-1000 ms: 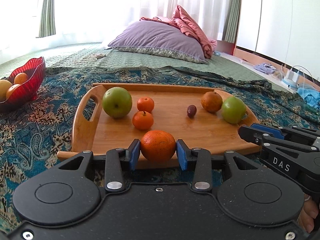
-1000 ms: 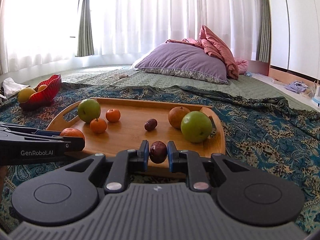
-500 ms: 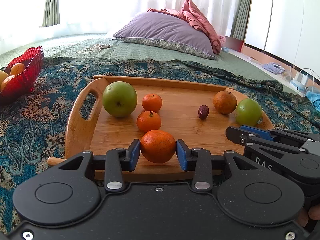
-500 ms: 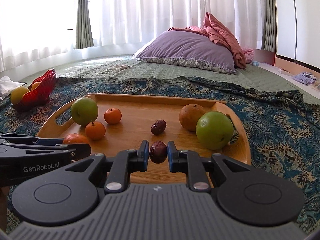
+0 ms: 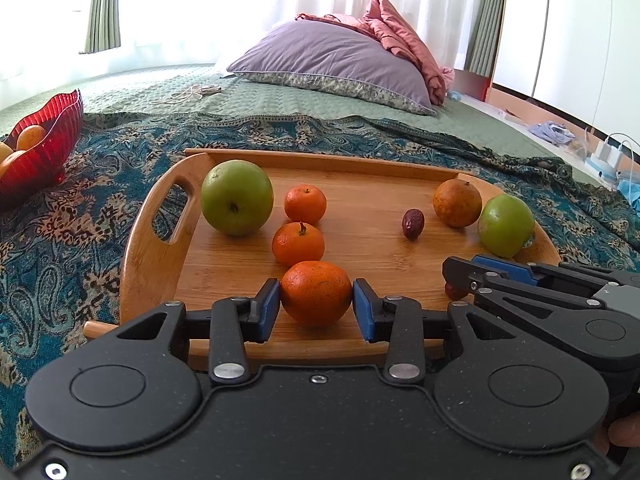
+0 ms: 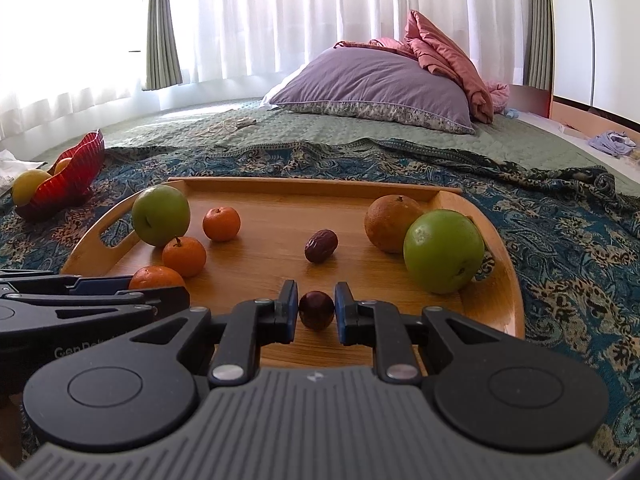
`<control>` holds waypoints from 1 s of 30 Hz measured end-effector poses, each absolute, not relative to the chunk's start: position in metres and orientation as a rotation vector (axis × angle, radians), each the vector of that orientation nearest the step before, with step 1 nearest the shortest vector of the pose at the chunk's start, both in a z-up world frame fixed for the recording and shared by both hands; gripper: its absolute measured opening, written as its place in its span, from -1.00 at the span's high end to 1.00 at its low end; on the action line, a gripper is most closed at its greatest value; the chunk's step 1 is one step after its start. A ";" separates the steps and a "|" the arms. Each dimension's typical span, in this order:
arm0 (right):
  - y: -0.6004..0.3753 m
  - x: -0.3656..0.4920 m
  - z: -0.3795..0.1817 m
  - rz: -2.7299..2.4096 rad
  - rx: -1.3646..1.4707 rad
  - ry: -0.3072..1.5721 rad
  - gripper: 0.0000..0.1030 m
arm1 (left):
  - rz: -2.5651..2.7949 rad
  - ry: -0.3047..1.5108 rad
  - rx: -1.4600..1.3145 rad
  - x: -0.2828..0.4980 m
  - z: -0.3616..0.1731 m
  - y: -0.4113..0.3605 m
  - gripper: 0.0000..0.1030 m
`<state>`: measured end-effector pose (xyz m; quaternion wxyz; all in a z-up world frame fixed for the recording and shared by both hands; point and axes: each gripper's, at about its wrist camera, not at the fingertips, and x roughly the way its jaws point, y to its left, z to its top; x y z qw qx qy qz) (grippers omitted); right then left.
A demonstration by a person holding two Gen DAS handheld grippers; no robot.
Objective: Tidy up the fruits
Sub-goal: 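Carry the orange and red date over the wooden tray with both grippers, then open both grippers to release the orange and date onto the tray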
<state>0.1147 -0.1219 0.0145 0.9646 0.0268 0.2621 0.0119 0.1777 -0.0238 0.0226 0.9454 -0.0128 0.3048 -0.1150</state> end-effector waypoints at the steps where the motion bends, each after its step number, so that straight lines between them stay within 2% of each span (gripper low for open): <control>1: -0.122 0.115 0.014 0.023 0.057 0.531 0.54 | -0.233 0.613 -0.024 0.178 0.023 -0.024 0.27; 5: -0.123 0.115 0.016 0.024 0.057 0.530 0.54 | -0.231 0.587 -0.001 0.175 0.028 -0.025 0.17; 9: -0.122 0.112 0.017 0.021 0.053 0.526 0.51 | -0.227 0.586 0.006 0.174 0.029 -0.024 -0.04; 13: -0.120 0.108 0.020 0.026 0.046 0.518 0.43 | -0.230 0.585 0.016 0.170 0.030 -0.025 -0.16; 16: -0.120 0.103 0.022 0.028 0.043 0.510 0.43 | -0.231 0.577 0.020 0.166 0.032 -0.024 -0.35; 18: -0.120 0.101 0.023 0.027 0.041 0.505 0.42 | -0.229 0.573 0.021 0.164 0.033 -0.024 -0.37; 20: -0.121 0.099 0.025 0.025 0.040 0.499 0.29 | -0.228 0.574 0.022 0.163 0.034 -0.023 -0.38; 21: -0.121 0.097 0.025 0.024 0.038 0.496 0.11 | -0.228 0.575 0.023 0.162 0.035 -0.023 -0.38; 24: -0.121 0.094 0.027 0.017 0.031 0.493 0.06 | -0.225 0.575 0.026 0.159 0.036 -0.021 -0.42; 28: -0.123 0.090 0.028 -0.003 0.042 0.484 -0.18 | -0.208 0.571 0.021 0.156 0.038 -0.017 -0.63; 30: -0.127 0.088 0.029 -0.011 0.054 0.479 -0.29 | -0.211 0.569 0.011 0.154 0.040 -0.013 -0.65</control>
